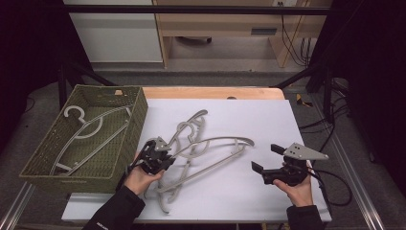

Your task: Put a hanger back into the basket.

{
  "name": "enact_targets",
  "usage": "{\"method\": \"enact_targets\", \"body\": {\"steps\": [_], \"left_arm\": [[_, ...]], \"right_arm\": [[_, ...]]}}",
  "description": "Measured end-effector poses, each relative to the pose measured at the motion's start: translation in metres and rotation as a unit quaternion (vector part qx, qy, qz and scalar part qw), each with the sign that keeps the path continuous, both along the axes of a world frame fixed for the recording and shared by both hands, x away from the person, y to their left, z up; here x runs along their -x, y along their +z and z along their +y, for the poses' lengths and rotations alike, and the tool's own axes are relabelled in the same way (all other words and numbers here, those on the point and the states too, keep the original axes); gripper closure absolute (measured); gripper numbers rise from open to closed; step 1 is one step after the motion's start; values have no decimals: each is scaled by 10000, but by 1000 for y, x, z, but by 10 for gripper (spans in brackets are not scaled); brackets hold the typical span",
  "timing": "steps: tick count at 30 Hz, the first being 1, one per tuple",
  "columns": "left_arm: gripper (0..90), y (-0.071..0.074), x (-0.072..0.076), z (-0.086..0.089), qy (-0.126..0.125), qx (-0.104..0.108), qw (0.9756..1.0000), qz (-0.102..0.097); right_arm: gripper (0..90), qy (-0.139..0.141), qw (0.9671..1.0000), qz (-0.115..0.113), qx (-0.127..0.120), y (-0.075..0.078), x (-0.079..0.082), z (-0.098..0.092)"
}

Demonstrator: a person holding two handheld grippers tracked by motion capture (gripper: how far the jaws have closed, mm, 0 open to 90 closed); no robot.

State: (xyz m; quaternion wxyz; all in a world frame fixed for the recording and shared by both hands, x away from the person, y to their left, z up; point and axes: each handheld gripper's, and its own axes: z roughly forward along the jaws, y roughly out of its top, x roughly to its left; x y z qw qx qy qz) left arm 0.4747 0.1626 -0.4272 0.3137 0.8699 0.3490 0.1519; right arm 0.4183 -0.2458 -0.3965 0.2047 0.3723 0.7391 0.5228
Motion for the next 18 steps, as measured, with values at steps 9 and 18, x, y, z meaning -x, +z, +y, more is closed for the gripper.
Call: {"method": "enact_targets", "body": {"steps": [9, 18], "left_arm": [[816, 29, 11, 12, 56, 427, 9986, -296], [816, 54, 20, 25, 146, 560, 9968, -551]], "right_arm": [[28, -19, 10000, -8, -4, 1, 1, -2], [22, -91, 9999, -12, -41, 2, 1, -4]]}}
